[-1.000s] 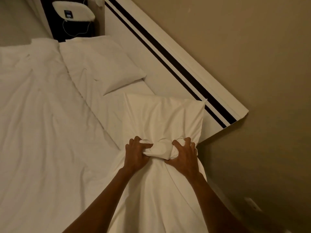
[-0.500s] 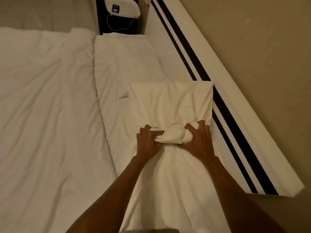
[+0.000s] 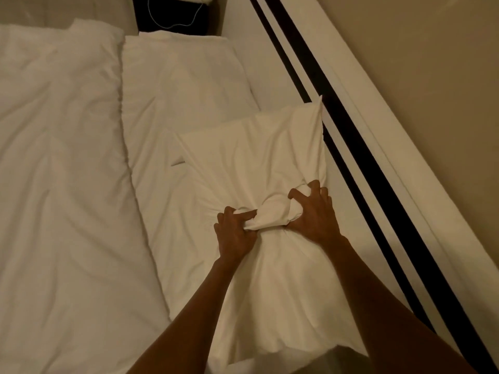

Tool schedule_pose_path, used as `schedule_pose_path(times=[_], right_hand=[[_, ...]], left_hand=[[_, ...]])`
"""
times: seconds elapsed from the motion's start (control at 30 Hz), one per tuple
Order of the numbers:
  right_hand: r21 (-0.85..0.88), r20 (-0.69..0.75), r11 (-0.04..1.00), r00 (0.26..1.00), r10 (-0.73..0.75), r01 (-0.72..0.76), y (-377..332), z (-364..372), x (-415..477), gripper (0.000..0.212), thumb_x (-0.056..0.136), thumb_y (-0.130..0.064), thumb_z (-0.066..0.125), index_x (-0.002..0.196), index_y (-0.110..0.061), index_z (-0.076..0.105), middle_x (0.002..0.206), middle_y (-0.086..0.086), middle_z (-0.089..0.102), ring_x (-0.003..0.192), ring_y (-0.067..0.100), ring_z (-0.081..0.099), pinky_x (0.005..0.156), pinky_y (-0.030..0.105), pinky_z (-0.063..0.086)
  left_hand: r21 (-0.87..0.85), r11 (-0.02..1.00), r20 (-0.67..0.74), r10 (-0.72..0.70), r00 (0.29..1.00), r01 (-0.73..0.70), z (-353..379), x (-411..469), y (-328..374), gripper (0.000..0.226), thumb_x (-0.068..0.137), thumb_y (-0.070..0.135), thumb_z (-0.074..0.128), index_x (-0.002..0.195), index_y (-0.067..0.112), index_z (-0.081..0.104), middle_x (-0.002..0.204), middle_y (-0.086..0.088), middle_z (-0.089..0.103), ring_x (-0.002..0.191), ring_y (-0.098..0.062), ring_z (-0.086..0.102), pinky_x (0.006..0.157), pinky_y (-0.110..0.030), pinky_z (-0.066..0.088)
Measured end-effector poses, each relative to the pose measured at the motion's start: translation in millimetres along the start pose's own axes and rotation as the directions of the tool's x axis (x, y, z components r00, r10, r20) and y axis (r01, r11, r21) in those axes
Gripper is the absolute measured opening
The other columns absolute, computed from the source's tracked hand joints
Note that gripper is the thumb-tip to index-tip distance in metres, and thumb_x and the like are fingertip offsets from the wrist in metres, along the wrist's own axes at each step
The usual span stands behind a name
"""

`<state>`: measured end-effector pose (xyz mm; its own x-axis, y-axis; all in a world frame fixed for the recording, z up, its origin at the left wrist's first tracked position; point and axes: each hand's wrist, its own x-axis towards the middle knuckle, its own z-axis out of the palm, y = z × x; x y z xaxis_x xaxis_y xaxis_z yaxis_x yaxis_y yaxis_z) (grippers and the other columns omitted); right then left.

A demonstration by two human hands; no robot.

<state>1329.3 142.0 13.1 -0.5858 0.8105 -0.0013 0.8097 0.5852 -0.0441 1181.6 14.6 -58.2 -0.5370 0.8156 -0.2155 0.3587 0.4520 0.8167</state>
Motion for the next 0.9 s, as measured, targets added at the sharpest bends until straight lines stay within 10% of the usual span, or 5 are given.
schedule_pose_path(times=[0.4,0.53,0.77,0.9], right_hand=[[0.059,0.221,0.996,0.974,0.055,-0.070,-11,112,49,0.065,0.056,-0.049,0.088,0.110,-0.026,0.062,0.112,0.010,0.046,0.095,0.029,0.047,0.081,0.044,0.048],[-0.060,0.222,0.992,0.967,0.124,-0.113,-16,131,50,0.073,0.064,-0.043,0.087,0.129,-0.029,0.055,0.126,0.015,0.044,0.108,0.033,0.048,0.091,0.047,0.042],[-0.016,0.262,0.950,0.916,0.305,-0.312,-23,148,20,0.090,0.083,-0.062,0.061,0.155,-0.035,0.014,0.160,0.021,0.015,0.145,0.043,0.018,0.113,0.060,0.024],[0.012,0.450,0.862,0.772,0.448,-0.507,-5,164,-33,0.103,0.081,-0.072,0.056,0.154,-0.041,-0.010,0.164,0.019,-0.006,0.148,0.046,-0.001,0.116,0.062,0.010]], left_hand=[[0.088,0.966,0.187,-0.254,0.949,0.242,36,57,-82,0.043,0.082,0.041,0.067,0.124,0.038,0.062,0.123,-0.004,0.050,0.115,-0.030,0.045,0.094,-0.042,0.032],[0.480,0.877,0.367,-0.175,0.914,-0.024,34,65,-107,0.067,0.077,0.076,0.052,0.135,0.042,0.048,0.131,-0.006,0.043,0.120,-0.028,0.042,0.100,-0.047,0.033],[0.390,0.869,0.197,0.243,0.950,-0.304,26,93,-96,0.071,0.085,0.065,0.049,0.146,0.030,0.036,0.143,-0.013,0.041,0.130,-0.031,0.041,0.101,-0.048,0.037],[0.537,0.725,0.529,0.109,0.842,-0.431,32,97,-116,0.092,0.088,0.058,0.053,0.154,0.029,-0.003,0.162,-0.016,-0.009,0.149,-0.034,0.000,0.118,-0.054,0.014]])
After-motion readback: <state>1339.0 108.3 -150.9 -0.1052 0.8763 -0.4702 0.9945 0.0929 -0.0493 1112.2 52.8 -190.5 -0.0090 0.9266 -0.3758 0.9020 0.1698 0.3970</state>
